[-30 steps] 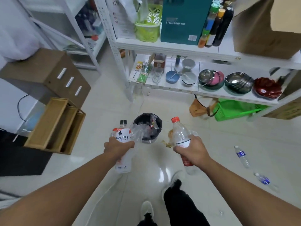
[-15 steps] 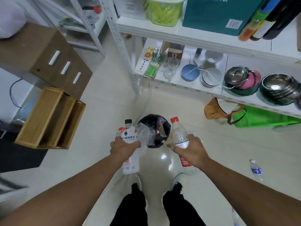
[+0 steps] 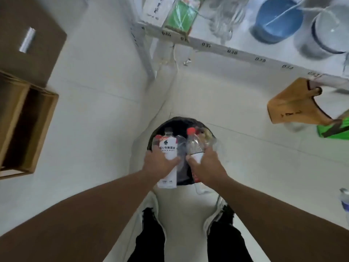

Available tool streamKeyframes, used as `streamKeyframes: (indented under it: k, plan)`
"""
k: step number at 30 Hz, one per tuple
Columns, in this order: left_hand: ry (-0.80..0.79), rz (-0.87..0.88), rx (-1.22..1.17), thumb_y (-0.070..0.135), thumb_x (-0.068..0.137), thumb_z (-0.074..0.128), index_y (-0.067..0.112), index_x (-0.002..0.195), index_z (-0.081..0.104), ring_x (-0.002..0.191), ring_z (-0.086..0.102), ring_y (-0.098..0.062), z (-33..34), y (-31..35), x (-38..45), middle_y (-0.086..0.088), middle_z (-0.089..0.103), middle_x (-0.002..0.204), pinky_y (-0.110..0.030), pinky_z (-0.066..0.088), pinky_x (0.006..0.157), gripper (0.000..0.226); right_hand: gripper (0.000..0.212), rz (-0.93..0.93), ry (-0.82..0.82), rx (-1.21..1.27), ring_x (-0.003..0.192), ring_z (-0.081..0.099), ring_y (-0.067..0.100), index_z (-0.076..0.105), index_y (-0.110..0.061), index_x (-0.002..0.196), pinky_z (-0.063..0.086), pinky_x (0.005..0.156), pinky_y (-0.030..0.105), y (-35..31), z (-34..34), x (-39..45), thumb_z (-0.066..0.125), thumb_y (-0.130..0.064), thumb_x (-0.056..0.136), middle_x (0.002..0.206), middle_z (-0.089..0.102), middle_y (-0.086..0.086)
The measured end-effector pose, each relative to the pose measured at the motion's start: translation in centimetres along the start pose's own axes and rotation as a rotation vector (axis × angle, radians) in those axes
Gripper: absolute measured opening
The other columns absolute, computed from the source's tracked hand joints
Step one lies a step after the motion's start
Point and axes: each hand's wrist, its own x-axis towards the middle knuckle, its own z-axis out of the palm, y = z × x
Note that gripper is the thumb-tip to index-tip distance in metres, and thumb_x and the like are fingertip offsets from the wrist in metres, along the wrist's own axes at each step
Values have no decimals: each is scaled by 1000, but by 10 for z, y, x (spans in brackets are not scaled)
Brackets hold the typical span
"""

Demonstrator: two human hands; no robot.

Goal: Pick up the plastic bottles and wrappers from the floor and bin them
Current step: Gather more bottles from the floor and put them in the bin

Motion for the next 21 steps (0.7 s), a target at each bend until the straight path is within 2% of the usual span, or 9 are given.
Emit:
streamKeyframes:
  k: [3,6,8,10,12,14,17,19,21]
  plan:
    - [17,2,30,58,93,74,15,165,27,133,55,-44,42,-5,40,-23,45,152,-54,47,113,95,75,48,-59,-142,144,44,47,30,1,157,40,114,51,25,35,48,47,-53,108,159,40,30]
    - [56,53,94,59,98,67,16,162,31,129,55,-45,67,-4,57,-22,34,150,-50,46,113,85,64,62,-70,-305,133,55,46,44,2,147,47,104,48,24,51,79,38,-50,111,146,54,29]
    - [92,79,156,60,99,64,17,160,36,133,49,-42,74,-1,59,-20,32,150,-51,44,115,79,54,-15,-114,-429,129,58,47,53,0,143,50,103,49,17,54,89,34,-40,113,140,56,30]
    - [105,93,201,58,102,59,21,160,38,141,42,-42,75,1,53,-20,31,157,-53,39,118,72,48,-70,-112,-519,123,60,48,56,-4,141,50,92,46,12,54,90,32,-34,112,133,56,31]
    - [103,130,230,54,103,57,24,158,43,148,36,-44,68,2,40,-20,25,166,-56,36,120,64,41,-89,-73,-521,114,64,44,59,-6,135,44,80,41,9,46,81,33,-26,110,127,59,28]
    - [127,185,217,45,104,58,24,155,51,150,35,-44,55,0,24,-19,22,171,-55,38,119,56,33,-105,-43,-437,104,66,40,66,-5,118,43,78,37,9,32,61,39,-19,107,117,66,23]
    - [160,243,190,37,102,61,22,144,62,145,45,-38,31,-3,0,-14,34,166,-50,44,114,44,25,-108,62,-279,85,60,30,62,-14,92,39,69,35,12,5,27,44,-27,103,96,66,9]
    - [132,261,176,36,100,63,23,141,63,139,50,-34,15,-2,-16,-8,44,158,-49,47,113,43,27,-131,41,-232,86,62,26,66,-19,98,43,67,35,14,-12,4,46,-37,100,98,65,3]
    - [104,290,183,35,98,66,22,141,63,136,53,-33,0,2,-26,-7,50,152,-50,46,114,45,35,-139,-15,-238,96,64,24,70,-24,115,52,79,38,15,-27,-14,50,-46,98,110,68,2]
